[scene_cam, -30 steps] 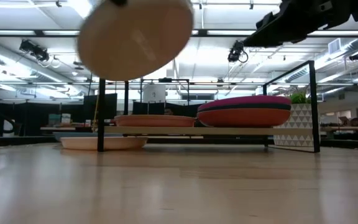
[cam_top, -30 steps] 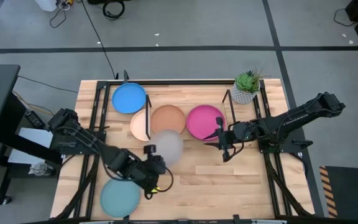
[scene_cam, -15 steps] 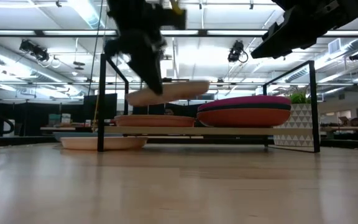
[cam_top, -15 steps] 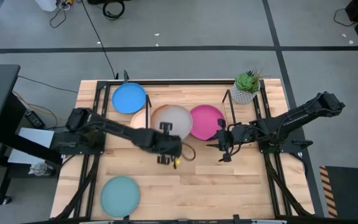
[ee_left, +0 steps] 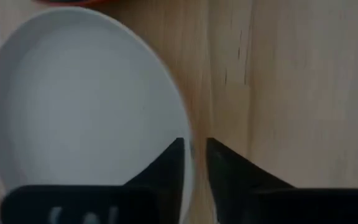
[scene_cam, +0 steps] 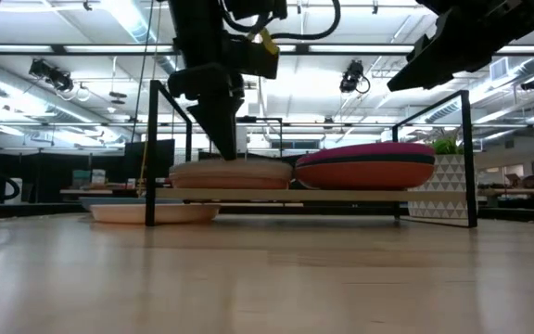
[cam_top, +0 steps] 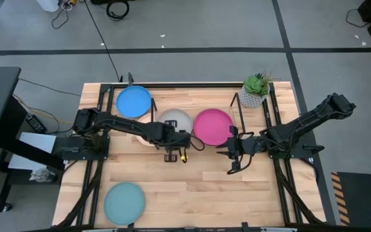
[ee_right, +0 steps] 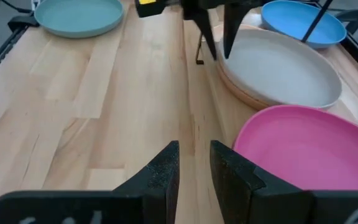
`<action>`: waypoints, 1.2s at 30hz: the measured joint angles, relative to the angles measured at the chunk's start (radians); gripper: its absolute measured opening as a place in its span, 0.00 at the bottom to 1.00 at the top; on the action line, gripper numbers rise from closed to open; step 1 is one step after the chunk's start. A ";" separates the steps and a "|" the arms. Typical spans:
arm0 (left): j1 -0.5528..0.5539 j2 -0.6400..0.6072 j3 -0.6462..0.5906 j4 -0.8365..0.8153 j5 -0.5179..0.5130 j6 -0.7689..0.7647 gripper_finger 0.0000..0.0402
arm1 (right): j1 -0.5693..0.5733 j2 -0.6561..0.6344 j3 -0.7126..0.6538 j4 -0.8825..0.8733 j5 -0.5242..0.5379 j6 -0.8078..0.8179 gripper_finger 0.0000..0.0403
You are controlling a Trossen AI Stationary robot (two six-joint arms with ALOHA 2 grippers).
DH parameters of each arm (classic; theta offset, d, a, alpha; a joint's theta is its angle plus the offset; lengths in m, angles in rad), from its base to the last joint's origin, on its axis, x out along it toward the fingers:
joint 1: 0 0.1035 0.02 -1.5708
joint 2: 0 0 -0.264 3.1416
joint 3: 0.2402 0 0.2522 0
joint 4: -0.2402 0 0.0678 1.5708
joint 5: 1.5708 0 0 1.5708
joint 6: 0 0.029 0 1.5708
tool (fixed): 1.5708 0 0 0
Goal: Place and stack plates onto a shelf
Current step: Stack the gray plate on top of the brown plate on the shelf, then stack the white plate on top of the gray plate on the shelf
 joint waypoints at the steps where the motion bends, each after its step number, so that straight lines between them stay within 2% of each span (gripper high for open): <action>1: -0.004 -0.001 0.000 -0.012 -0.001 -0.003 0.21 | 0.005 0.000 0.000 0.000 0.010 0.006 0.24; 5: -0.025 -0.019 0.027 -0.083 -0.001 -0.012 0.33 | 0.017 0.000 0.000 0.000 0.015 0.010 0.24; 8: -0.063 -0.043 0.088 -0.120 0.000 -0.038 0.39 | 0.017 0.000 0.000 0.000 0.025 0.005 0.24; 16: -0.223 -0.104 0.127 -0.049 0.041 -0.046 0.40 | 0.017 0.000 0.001 -0.002 0.073 -0.025 0.24; 23: -0.354 -0.157 0.126 -0.315 -0.174 -0.386 0.40 | 0.017 0.000 0.001 0.002 0.076 -0.081 0.24; 29: -0.470 -0.177 0.071 -0.364 -0.197 -0.592 0.40 | 0.017 0.000 0.001 0.005 0.076 -0.137 0.24; 36: -0.518 -0.178 -0.123 -0.381 -0.187 -0.759 0.37 | 0.015 0.000 0.001 0.015 0.075 -0.218 0.24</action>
